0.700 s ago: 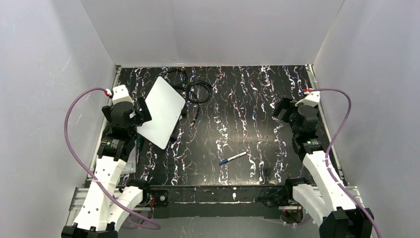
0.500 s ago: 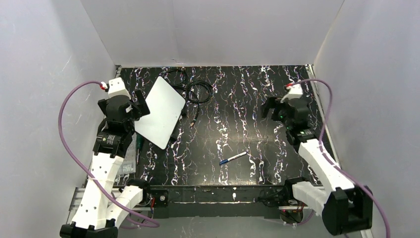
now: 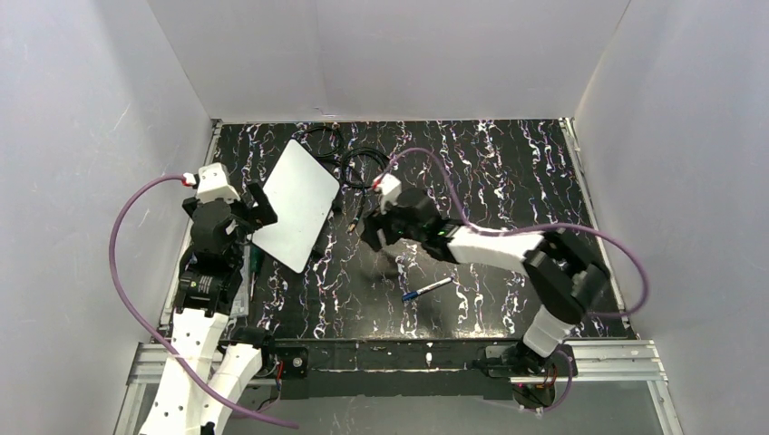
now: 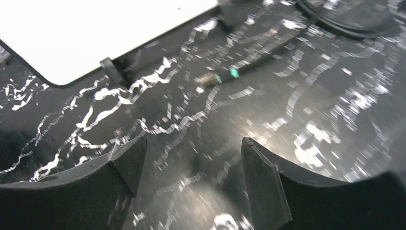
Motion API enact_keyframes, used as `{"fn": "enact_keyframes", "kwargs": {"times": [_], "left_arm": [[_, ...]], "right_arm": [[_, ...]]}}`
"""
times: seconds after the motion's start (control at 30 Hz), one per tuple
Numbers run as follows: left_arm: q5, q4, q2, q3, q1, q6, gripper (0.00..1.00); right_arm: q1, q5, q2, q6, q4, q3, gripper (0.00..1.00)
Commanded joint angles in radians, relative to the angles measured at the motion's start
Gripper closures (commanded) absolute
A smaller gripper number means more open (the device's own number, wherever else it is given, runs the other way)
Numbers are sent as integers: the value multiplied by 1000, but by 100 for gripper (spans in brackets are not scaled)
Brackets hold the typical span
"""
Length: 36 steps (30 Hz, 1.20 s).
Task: Write a sentence on the whiteboard
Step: Pick up the whiteboard stand from the center of the board.
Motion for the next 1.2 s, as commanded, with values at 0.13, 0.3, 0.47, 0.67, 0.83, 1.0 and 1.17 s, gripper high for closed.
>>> {"fn": "enact_keyframes", "kwargs": {"times": [0.13, 0.3, 0.47, 0.67, 0.83, 1.0, 1.17], "left_arm": [[-5, 38, -19, -3, 48, -11, 1], [-15, 37, -20, -3, 53, -10, 1], [-5, 38, -19, -3, 59, -14, 1], [3, 38, -15, -3, 63, -15, 1], [5, 37, -11, -3, 65, -17, 1], [6, 35, -8, -2, 66, -18, 1], [-5, 32, -15, -2, 67, -19, 1]], "right_arm": [[137, -80, 319, -80, 177, 264, 30], [186, -75, 469, -121, 149, 387, 37], [222, -52, 535, -152, 142, 438, 38], [242, -32, 591, -210, 130, 480, 38], [254, -22, 632, -230, 128, 513, 44], [262, -2, 642, -231, 134, 518, 66], [272, 79, 589, -169, 202, 417, 92]]}}
